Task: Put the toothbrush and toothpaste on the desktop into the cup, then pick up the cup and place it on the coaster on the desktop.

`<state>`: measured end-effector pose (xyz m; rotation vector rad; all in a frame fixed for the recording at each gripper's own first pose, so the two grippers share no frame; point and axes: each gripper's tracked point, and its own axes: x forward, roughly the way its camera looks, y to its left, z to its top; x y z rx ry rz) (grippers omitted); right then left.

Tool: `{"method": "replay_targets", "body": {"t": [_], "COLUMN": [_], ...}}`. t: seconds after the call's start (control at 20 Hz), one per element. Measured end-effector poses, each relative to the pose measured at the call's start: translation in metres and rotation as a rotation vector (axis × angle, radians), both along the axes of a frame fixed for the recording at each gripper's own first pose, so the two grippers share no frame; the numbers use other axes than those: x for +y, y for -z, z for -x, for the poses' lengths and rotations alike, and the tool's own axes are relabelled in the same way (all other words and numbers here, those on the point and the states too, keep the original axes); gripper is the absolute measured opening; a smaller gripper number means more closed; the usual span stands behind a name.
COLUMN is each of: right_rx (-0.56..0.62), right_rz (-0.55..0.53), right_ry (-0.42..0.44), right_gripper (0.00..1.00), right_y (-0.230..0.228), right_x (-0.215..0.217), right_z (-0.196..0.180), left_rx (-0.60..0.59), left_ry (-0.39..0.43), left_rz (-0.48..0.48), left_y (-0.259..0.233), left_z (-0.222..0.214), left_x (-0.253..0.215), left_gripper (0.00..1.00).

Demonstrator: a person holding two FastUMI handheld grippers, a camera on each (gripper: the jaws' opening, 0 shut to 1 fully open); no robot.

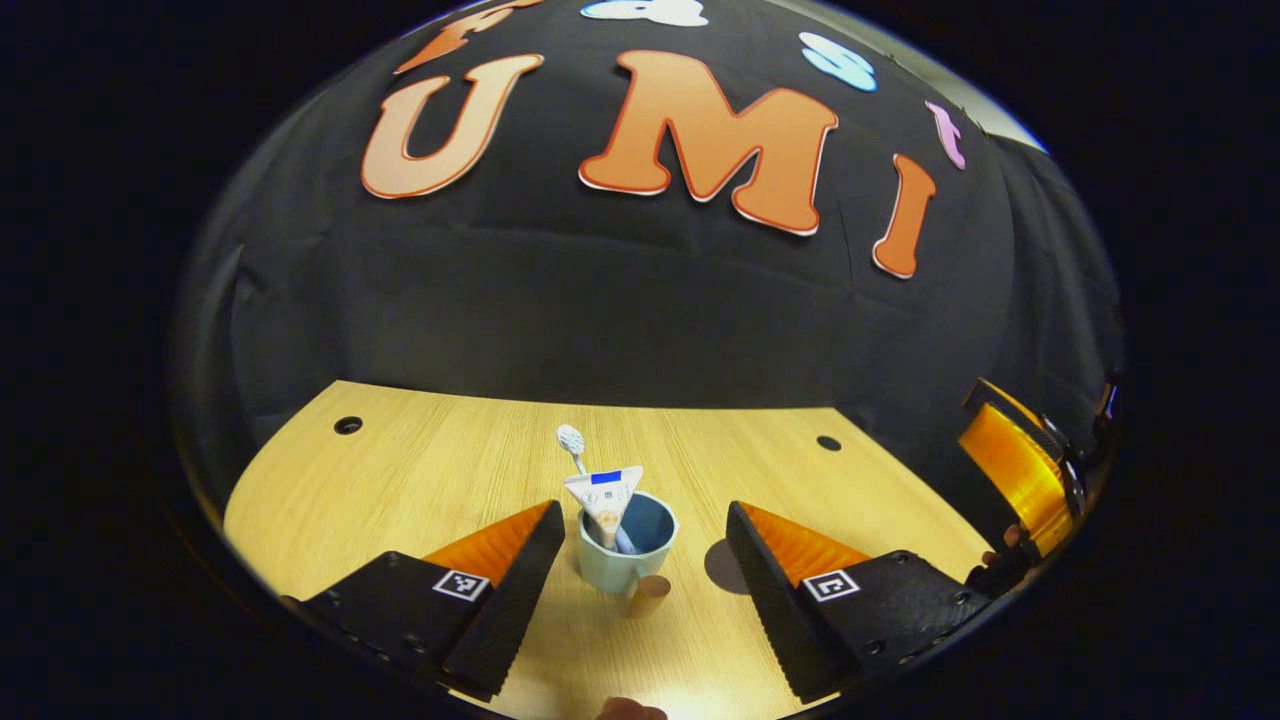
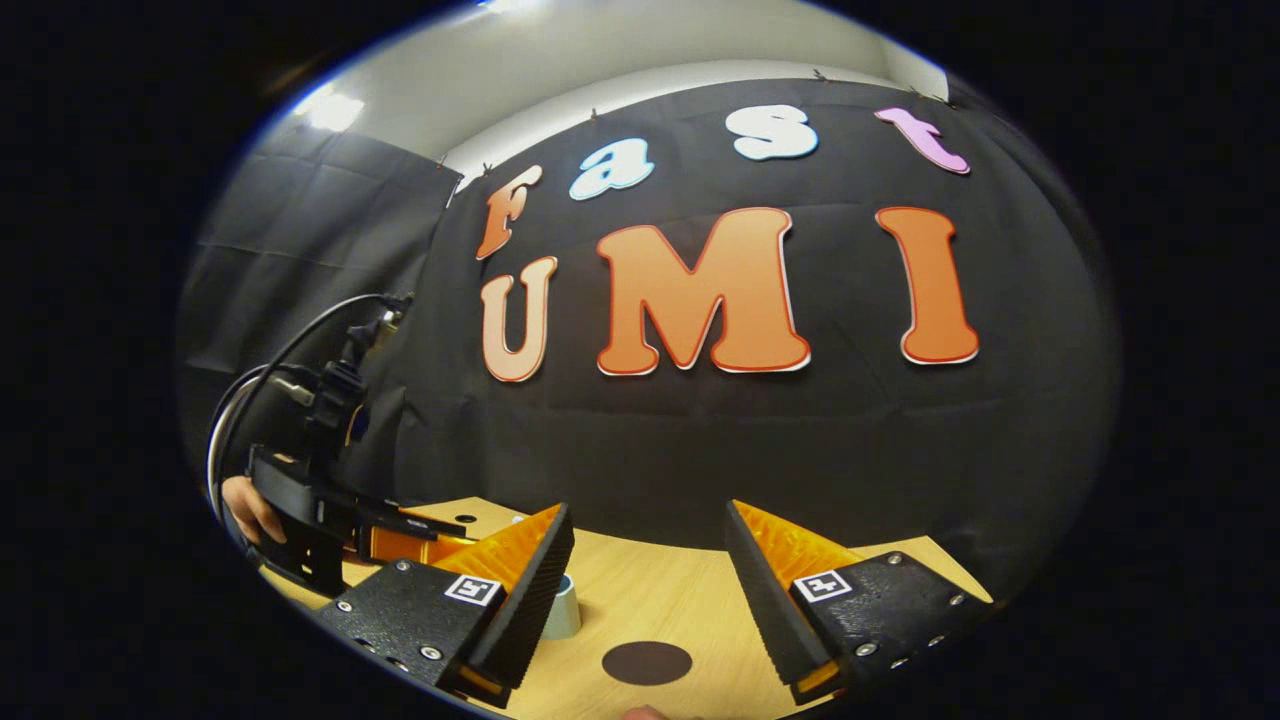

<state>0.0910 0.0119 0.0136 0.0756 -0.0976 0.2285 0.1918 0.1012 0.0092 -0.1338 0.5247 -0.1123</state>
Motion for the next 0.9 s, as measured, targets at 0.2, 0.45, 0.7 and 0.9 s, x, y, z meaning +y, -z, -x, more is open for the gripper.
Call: {"method": "replay_targets", "body": {"t": [0.2,0.45,0.7,0.9], "right_rx": [-0.008,-0.026,-0.056,-0.018], "right_rz": [0.03,0.029,0.029,0.029], "right_ry": [0.051,0.054,0.05,0.054], "right_gripper": [0.91,0.93,0.94,0.94], "right_y": [0.001,-0.005,-0.004,0.011], "right_x": [-0.033,-0.047,-0.055,-0.058], "right_z": [0.026,0.058,0.084,0.088], "left_rx": [0.18,0.372,0.525,0.608], "left_ry": [-0.022,-0.074,-0.122,-0.178], "left_rz": [-0.018,0.02,-0.032,-0.058], "left_y": [0.026,0.06,0.099,0.125], "left_z": [-0.002,0.002,-0.002,-0.003], "left_x": [-0.002,-0.005,-0.006,-0.005], "left_gripper": [0.98,0.98,0.97,0.98]}}
